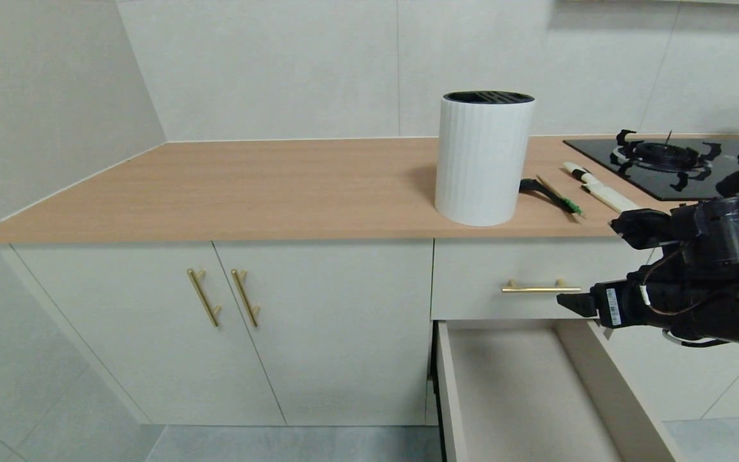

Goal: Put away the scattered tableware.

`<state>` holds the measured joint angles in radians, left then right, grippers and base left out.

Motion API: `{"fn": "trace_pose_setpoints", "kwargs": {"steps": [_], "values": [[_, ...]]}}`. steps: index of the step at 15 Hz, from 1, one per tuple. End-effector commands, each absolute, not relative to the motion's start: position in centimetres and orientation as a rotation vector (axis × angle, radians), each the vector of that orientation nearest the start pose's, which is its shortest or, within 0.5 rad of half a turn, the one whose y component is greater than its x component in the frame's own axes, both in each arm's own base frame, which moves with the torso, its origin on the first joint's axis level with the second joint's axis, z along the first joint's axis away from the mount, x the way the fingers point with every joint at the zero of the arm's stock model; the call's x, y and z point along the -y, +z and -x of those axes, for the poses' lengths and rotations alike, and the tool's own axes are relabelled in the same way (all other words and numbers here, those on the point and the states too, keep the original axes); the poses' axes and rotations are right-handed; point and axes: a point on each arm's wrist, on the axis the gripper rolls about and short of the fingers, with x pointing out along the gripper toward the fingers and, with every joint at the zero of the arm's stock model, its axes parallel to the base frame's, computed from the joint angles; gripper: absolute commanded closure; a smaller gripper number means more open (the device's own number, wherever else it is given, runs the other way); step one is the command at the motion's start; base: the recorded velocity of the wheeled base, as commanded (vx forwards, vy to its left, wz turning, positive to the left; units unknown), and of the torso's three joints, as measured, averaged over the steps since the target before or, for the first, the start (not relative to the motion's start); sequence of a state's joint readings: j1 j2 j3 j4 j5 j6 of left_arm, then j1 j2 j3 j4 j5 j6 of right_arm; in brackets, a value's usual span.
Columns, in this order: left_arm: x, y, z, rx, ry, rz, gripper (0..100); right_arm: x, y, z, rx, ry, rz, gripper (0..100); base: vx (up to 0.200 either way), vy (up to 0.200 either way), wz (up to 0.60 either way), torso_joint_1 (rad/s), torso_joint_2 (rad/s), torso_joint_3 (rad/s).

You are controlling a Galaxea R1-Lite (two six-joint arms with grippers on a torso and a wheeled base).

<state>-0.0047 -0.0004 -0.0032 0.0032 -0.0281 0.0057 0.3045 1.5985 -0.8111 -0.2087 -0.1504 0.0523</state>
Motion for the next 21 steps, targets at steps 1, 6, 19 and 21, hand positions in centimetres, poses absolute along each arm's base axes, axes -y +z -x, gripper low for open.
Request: {"fn": "trace_pose_setpoints", "kwargs": {"steps": [1,6,19,21], "values": [[0.1,7.6,2.3,0.000,-0.032,-0.006,0,-7.8,17.2,-26.0,-0.573,0.134,0.081,0,0.000,0.000,0.00,0.173,-0.47,-0.281],[0.1,7.6,2.3,0.000,-0.032,-0.006,0,-7.8,17.2,-26.0,-0.569,0.134,0.080,0,0.000,0.000,0.00,0.201,-0.48,-0.284],[0.1,7.6,2.3,0.000,-0.032,-0.006,0,-8.9,20.6,-32.0,-0.512,0.102,0.044,0,0.000,0.000,0.00,0.071,-0.16,-0.091],[0.1,7.6,2.3,0.000,-0.032,-0.006,0,-8.1,19.5,-33.7,-0.538,0.064,0.025,0,0.000,0.000,0.00,0.000,0.00,0.000]]}}
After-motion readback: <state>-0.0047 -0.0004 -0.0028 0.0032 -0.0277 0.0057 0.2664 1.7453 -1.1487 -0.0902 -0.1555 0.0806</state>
